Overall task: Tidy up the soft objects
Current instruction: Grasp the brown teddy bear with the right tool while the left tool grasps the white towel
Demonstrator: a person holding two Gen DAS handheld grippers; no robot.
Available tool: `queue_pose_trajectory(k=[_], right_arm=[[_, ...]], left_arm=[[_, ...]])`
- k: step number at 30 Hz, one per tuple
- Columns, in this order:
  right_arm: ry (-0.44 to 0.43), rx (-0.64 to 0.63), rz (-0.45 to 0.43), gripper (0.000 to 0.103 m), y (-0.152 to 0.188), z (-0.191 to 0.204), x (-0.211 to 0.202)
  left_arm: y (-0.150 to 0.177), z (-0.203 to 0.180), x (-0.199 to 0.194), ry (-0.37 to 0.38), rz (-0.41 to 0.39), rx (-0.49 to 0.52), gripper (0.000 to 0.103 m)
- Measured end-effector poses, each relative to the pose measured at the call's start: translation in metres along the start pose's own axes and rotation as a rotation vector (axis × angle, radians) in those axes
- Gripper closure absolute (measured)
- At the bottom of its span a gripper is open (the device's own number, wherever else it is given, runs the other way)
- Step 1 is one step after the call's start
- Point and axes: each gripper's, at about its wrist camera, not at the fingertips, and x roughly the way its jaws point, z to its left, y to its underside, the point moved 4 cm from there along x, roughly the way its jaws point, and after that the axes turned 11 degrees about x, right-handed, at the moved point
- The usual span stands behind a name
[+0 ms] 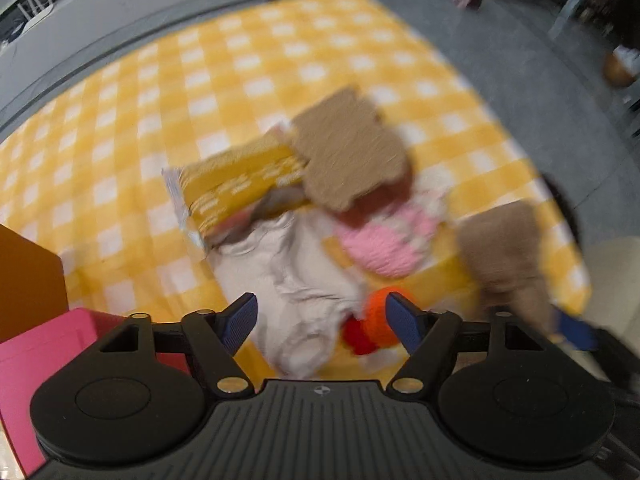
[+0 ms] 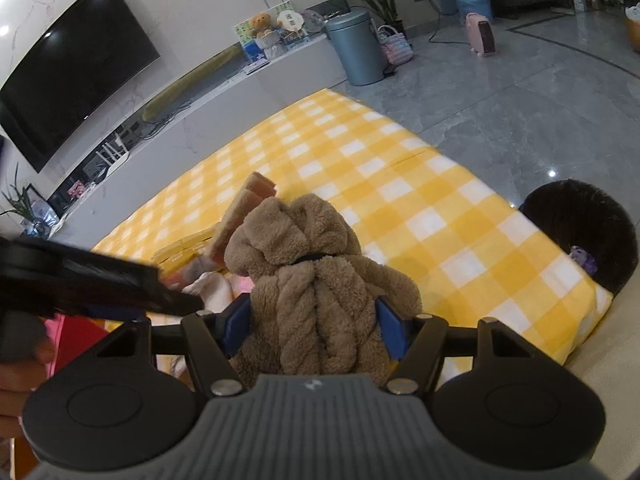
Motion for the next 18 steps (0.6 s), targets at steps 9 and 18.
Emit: queue_pose_trajectory(k=[9, 18], right_arm=[[-0.018, -0.031, -0.013, 0.037, 0.0, 0.005, -0.002], [-0.022, -0.039, -0.007, 0.037, 0.0, 0.004, -0.001]], left_arm=[[-0.003, 0.009, 0.035, -0.05, 0.101, -0.066, 0.017], [-0.013, 0.033, 0.05, -0.06, 0.095, -0.158, 0.015]])
